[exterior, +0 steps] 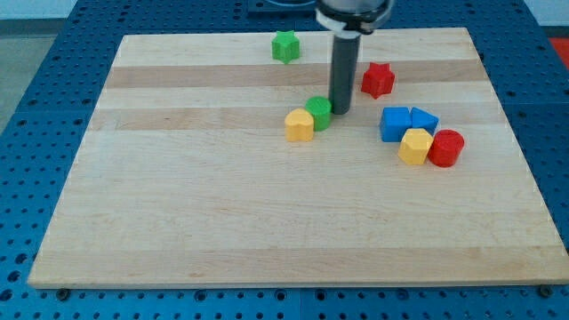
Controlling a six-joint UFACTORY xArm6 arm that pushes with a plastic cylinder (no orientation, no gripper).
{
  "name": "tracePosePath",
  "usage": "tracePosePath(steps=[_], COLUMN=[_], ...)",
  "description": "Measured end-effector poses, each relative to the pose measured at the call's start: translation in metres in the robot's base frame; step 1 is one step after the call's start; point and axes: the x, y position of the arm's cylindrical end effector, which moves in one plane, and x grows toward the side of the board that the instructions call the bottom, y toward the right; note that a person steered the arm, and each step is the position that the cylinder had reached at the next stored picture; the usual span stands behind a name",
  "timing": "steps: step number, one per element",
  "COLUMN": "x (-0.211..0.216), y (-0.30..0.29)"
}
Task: Move the yellow heart to the bottom left of the green circle
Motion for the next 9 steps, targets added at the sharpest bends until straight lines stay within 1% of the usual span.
tracePosePath(steps=[1, 2, 3, 4, 5, 7, 8, 9], x=[0.013, 0.025, 0.043, 0.074, 0.09, 0.09, 0.092, 0.11], y=[-0.034, -0.047, -0.047, -0.049, -0.076, -0.144, -0.152, -0.132])
